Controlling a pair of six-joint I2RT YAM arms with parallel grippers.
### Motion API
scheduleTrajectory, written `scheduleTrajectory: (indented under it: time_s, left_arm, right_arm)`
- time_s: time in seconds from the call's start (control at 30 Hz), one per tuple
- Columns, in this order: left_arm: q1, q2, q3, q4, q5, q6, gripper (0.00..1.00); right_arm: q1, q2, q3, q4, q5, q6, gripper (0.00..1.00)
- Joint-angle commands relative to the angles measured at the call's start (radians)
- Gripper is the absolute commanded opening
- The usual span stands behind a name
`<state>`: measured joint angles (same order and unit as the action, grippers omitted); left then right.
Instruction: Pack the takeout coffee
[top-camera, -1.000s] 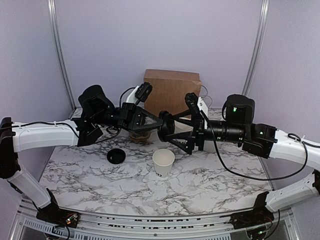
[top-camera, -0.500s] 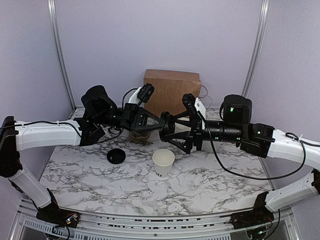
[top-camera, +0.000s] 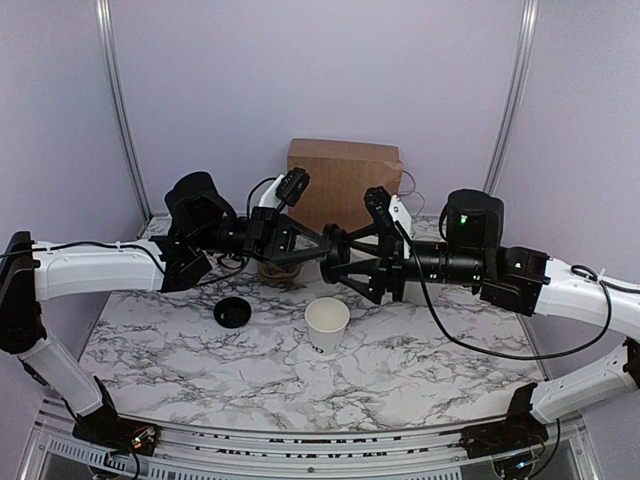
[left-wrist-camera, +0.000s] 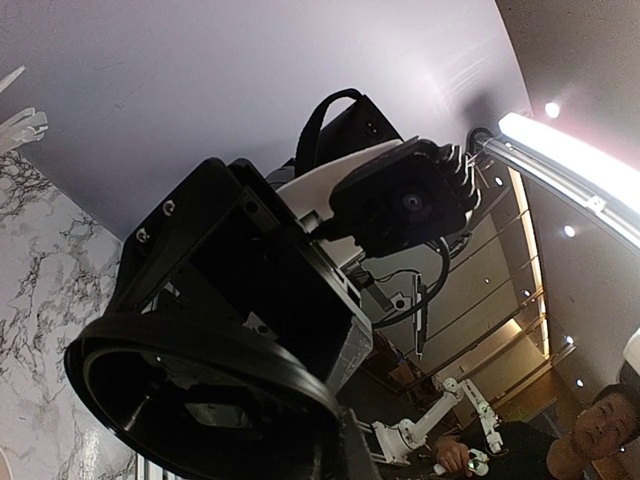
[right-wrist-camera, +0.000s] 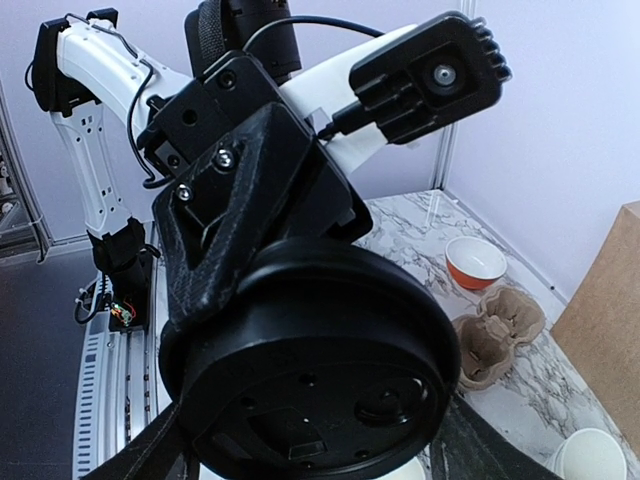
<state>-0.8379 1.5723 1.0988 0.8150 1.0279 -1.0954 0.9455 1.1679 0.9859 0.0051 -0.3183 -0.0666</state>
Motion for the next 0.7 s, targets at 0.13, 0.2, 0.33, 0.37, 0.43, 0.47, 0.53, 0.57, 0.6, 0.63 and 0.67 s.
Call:
scheduleTrajectory:
  time_s: [0.13,0.2,0.33,0.37,0.43,0.47,0.53,0.57,0.6,0.63,0.67]
  left_arm:
    - [0.001,0.005,0.027,0.046,0.013,0.001,0.07]
    - [0.007,0.004,0.021,0.046,0.009,-0.001,0.10]
    - [0.026,0.002,0.006,0.046,-0.006,-0.007,0.23]
    - [0.031,0.003,0.002,0.046,-0.010,-0.010,0.24]
    - [0.042,0.004,-0.007,0.046,-0.018,-0.014,0.29]
    - [0.048,0.004,-0.012,0.046,-0.024,-0.016,0.32]
    - [0.059,0.004,-0.022,0.046,-0.033,-0.019,0.35]
    - [0.066,0.004,-0.027,0.046,-0.037,-0.020,0.37]
    - [0.071,0.005,-0.034,0.046,-0.042,-0.021,0.39]
    - [0.078,0.004,-0.041,0.046,-0.047,-0.023,0.41]
    - [0.085,0.001,-0.048,0.046,-0.051,-0.025,0.42]
  right_arm:
    - [0.006,-0.004,0.038,-0.002,0.060,0.025,0.72]
    - [0.006,-0.001,0.040,-0.012,0.072,0.025,0.72]
    - [0.004,0.002,0.042,-0.036,0.101,0.030,0.71]
    - [0.003,0.004,0.042,-0.043,0.109,0.032,0.71]
    - [-0.001,0.007,0.046,-0.060,0.119,0.034,0.71]
    - [-0.004,0.010,0.049,-0.068,0.124,0.036,0.71]
    - [-0.008,0.016,0.055,-0.087,0.134,0.036,0.70]
    - [-0.010,0.020,0.060,-0.103,0.138,0.036,0.70]
    - [-0.011,0.023,0.067,-0.116,0.143,0.037,0.70]
    - [-0.012,0.028,0.073,-0.129,0.148,0.037,0.70]
    - [-0.014,0.032,0.078,-0.145,0.153,0.037,0.70]
